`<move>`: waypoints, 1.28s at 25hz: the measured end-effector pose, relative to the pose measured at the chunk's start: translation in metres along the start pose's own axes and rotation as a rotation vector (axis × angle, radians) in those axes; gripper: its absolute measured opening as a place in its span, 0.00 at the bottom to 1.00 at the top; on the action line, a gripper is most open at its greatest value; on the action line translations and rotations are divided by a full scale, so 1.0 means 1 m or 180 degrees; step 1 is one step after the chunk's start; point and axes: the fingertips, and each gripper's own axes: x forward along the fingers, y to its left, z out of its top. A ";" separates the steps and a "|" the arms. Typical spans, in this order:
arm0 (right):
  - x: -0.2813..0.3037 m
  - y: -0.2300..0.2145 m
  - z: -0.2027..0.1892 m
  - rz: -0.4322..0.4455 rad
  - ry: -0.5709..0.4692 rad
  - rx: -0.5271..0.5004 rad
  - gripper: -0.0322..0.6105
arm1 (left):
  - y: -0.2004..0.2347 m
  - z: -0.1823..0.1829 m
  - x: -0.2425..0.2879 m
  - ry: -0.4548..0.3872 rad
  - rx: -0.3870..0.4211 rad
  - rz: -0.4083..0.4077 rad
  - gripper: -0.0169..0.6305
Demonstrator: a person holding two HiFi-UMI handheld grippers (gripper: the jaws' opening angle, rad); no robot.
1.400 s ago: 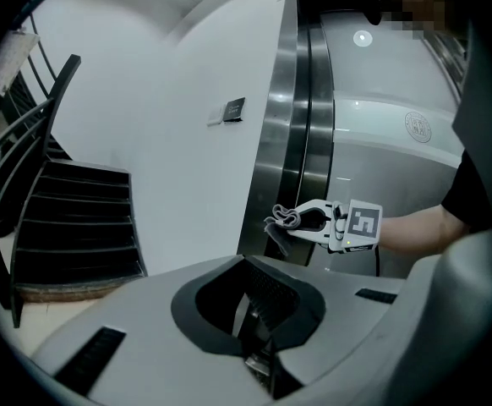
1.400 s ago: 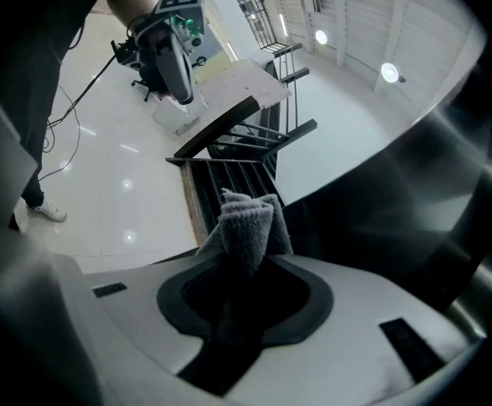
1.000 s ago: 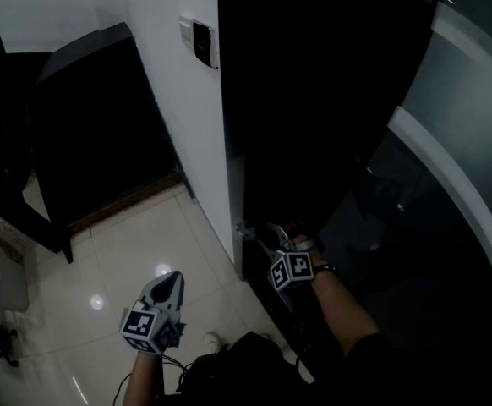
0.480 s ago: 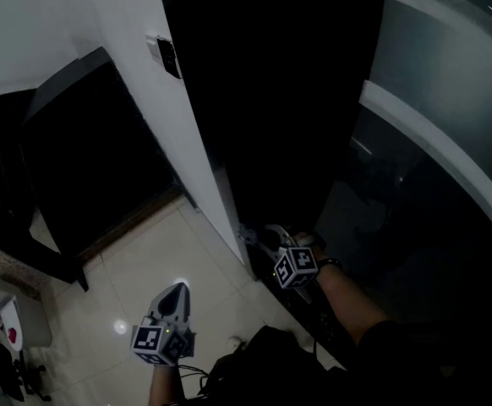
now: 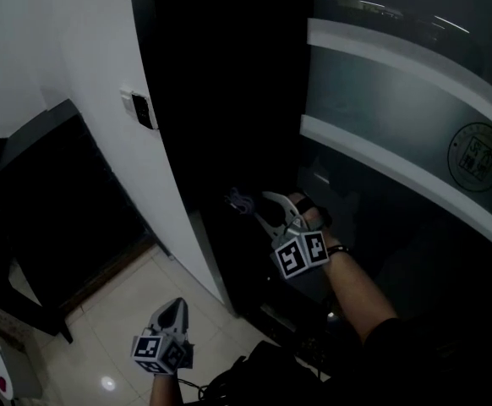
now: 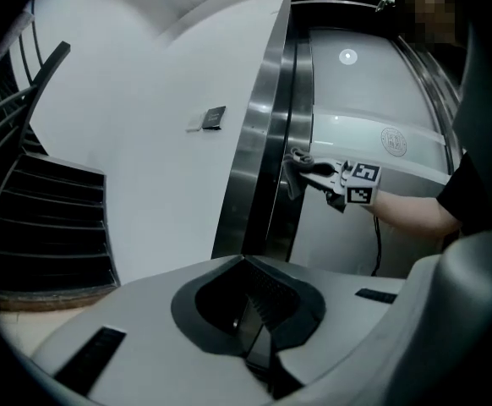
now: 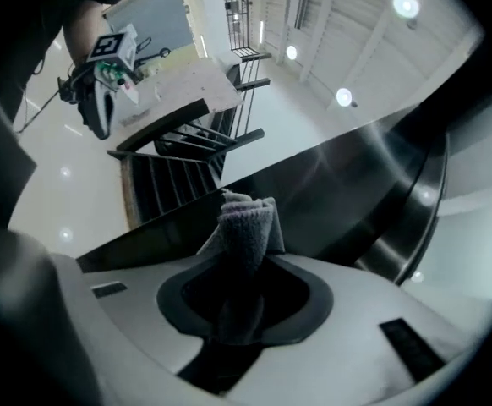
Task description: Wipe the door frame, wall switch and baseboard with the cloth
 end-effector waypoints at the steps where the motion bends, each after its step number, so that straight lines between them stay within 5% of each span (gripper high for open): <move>1: 0.000 -0.025 0.005 -0.0178 0.0004 -0.0048 0.20 | 0.000 0.002 0.000 -0.0022 0.0003 -0.0016 0.03; 6: 0.006 -0.127 0.033 -0.0803 -0.0026 -0.0264 0.20 | 0.004 0.018 -0.003 -0.0183 -0.0026 -0.0034 0.03; 13: 0.032 -0.189 0.058 -0.0911 -0.0134 -0.0260 0.20 | 0.021 0.027 -0.019 -0.0344 -0.0048 0.0137 0.03; 19: 0.051 -0.179 0.033 -0.0874 0.0167 -0.0512 0.20 | 0.033 0.022 -0.033 -0.0325 -0.0086 0.0286 0.03; 32: 0.062 -0.126 0.006 -0.0667 0.0247 -0.0400 0.20 | 0.033 0.017 -0.026 -0.0193 -0.0009 0.0254 0.03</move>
